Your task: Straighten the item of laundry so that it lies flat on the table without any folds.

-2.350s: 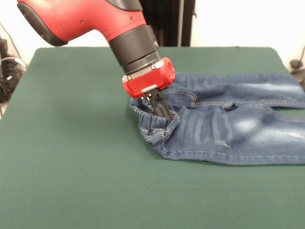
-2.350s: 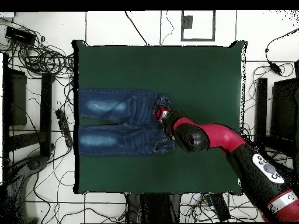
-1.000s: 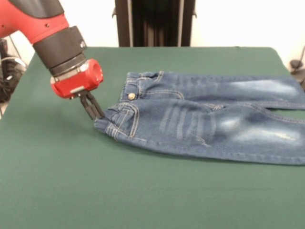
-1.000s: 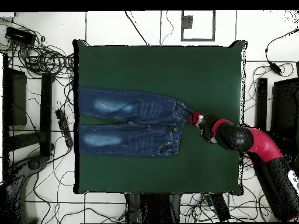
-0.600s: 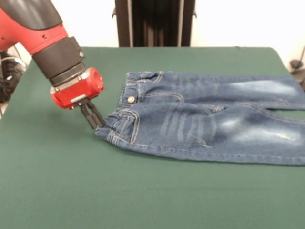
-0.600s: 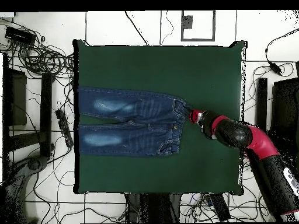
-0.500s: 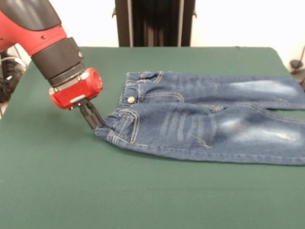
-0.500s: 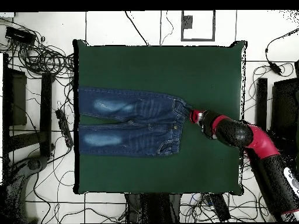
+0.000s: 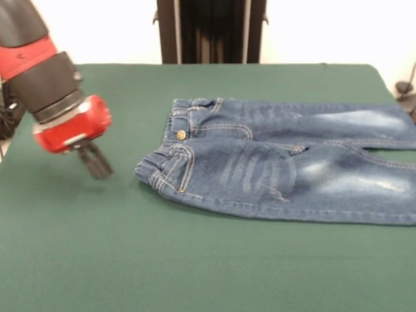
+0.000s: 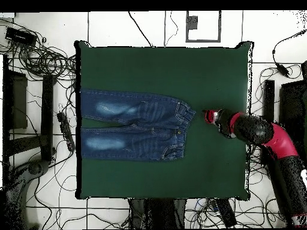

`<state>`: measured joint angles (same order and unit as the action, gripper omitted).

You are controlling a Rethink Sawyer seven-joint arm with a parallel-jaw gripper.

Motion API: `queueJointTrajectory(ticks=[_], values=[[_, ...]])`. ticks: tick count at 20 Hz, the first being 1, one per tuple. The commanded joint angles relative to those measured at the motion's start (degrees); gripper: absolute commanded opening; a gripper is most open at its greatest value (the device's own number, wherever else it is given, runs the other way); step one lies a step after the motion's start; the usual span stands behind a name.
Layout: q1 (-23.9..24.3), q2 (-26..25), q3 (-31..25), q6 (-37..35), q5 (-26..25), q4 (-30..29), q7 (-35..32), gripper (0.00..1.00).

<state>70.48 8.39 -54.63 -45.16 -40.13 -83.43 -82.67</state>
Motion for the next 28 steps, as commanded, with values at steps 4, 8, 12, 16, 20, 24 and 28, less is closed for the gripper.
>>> queueJointTrajectory(ticks=[4,8,12,16,20,24,28], values=[[-1.28,-1.85,-2.1,-8.89,0.96,17.56,28.79,0.0],[-1.71,-3.85,-1.9,-11.39,2.12,22.06,33.59,0.0],[-1.34,-1.73,-0.73,-10.05,3.15,19.5,30.73,0.0],[-1.23,1.63,1.39,-4.45,4.25,11.45,20.18,1.0],[-2.17,8.75,3.91,0.65,4.17,1.97,6.62,1.0],[-3.68,17.33,6.49,3.62,5.49,-6.33,-3.72,1.0],[-5.6,22.02,9.31,6.04,7.87,-11.18,-8.7,1.0]])
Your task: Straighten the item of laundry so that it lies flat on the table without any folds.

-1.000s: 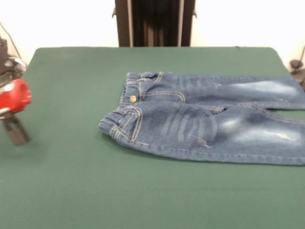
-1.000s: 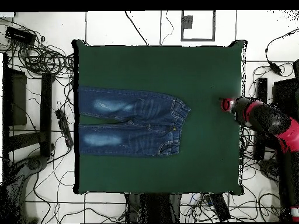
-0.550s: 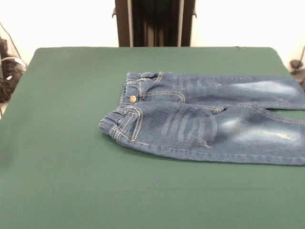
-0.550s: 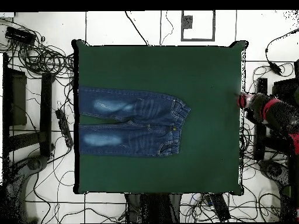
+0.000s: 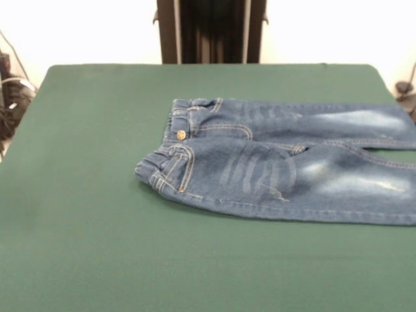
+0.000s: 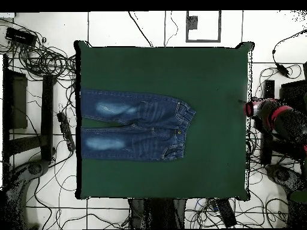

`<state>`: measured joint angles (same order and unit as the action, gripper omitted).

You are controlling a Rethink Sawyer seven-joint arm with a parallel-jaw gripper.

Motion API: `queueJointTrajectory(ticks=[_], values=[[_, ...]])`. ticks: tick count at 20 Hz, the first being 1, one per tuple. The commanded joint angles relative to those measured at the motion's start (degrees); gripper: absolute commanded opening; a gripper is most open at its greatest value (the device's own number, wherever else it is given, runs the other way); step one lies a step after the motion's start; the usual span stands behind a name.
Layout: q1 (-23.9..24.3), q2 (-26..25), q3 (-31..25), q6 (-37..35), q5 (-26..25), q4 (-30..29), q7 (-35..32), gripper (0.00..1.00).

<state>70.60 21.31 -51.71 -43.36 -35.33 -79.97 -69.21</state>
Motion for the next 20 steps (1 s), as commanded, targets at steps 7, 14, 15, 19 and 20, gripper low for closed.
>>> queueJointTrajectory(ticks=[7,14,15,19,20], values=[[-10.02,16.55,11.83,10.91,5.94,-21.94,-28.91,1.0],[-15.23,18.24,16.79,20.35,7.26,-26.65,-33.76,1.0],[-16.18,18.71,17.86,21.77,7.07,-27.31,-34.6,1.0],[-19.37,19.09,21.79,27.39,6.73,-29.13,-36.72,1.0],[-19.67,18.89,22.28,28.33,6.86,-29.31,-36.68,1.0]])
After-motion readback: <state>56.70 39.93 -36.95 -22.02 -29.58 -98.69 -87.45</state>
